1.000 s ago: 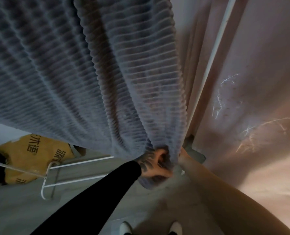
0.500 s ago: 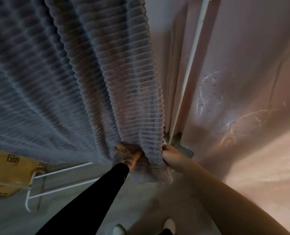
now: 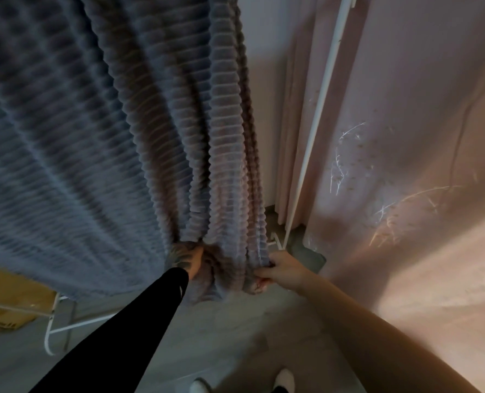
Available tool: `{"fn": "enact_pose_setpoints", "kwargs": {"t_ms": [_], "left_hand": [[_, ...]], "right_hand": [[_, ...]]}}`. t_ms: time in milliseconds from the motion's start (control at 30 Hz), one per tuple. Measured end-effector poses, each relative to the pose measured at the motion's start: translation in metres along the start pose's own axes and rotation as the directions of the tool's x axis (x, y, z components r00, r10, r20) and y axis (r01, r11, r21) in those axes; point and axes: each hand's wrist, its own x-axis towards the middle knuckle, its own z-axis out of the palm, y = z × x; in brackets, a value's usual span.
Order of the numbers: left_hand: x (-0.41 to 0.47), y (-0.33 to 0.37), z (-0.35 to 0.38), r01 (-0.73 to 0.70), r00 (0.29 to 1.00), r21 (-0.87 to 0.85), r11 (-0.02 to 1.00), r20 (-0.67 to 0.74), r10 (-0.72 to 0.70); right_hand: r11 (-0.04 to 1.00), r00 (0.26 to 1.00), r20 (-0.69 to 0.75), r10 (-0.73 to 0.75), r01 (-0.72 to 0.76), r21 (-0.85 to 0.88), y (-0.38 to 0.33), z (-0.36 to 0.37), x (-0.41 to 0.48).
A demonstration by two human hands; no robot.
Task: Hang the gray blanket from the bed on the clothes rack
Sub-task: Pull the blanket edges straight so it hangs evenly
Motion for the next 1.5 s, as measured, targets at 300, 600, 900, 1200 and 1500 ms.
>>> {"fn": "enact_pose_setpoints", "kwargs": {"t_ms": [300, 600, 900, 1200, 1500], "left_hand": [[-0.053, 0.002, 0.026, -0.38, 0.893, 0.316, 0.869, -0.119, 0.434], [-0.04, 0.015, 0.069, -0.366, 0.929, 0.399, 0.841, 0.103, 0.355], [-0.059, 0.024, 0.06, -0.49, 0.872, 0.304, 0.817, 0.16, 0.463], [-0.06, 0.034, 0.069, -0.495, 0.868, 0.371, 0.785, 0.19, 0.458], [-0.064, 0.03, 0.068, -0.645, 0.753, 0.473, 0.6, 0.261, 0.604]], "right_hand": [[0.99, 0.996, -0.066, 0.065, -0.056, 0.128, -0.011, 0.014, -0.001], [0.993, 1.0, -0.03, -0.009, 0.012, 0.116, -0.017, 0.012, -0.019], [0.997, 0.991, -0.106, -0.078, 0.078, -0.007, -0.012, 0.01, -0.021], [0.995, 0.989, -0.109, -0.096, 0.091, -0.049, -0.006, 0.01, -0.027], [0.992, 0.993, -0.114, 0.024, -0.01, 0.122, -0.005, 0.014, -0.028]]}}
